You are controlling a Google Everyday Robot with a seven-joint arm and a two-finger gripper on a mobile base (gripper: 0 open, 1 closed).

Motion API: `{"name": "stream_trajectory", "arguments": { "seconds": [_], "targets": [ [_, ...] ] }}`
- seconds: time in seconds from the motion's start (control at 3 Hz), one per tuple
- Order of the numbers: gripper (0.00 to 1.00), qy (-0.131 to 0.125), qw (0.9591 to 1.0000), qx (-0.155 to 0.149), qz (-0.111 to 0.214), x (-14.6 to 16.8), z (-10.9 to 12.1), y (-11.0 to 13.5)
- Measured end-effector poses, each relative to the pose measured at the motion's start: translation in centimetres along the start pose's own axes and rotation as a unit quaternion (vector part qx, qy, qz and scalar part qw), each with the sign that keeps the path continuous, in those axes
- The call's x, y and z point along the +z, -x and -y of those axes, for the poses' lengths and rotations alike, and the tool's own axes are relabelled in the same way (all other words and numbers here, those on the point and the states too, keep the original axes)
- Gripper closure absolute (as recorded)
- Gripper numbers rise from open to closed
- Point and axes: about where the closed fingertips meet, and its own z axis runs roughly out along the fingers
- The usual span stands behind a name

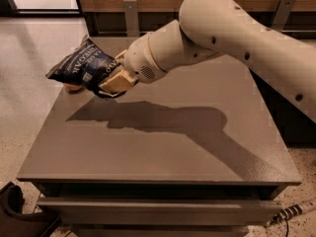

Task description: Move blue chip bag near orange

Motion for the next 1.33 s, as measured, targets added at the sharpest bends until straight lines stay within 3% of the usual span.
{"name": "stream_trajectory", "arguments": {
  "seconds": [0.33,1.0,1.33],
  "targets": [
    [0.45,0.002,1.0000,-0.001,0.000,0.15,-0.14,0.15],
    [0.00,0.005,1.0000,-0.004,0.000,0.40,-0.42,0.40],
    [0.00,0.005,1.0000,-0.004,0.000,0.40,-0.42,0.40]
  ]
}}
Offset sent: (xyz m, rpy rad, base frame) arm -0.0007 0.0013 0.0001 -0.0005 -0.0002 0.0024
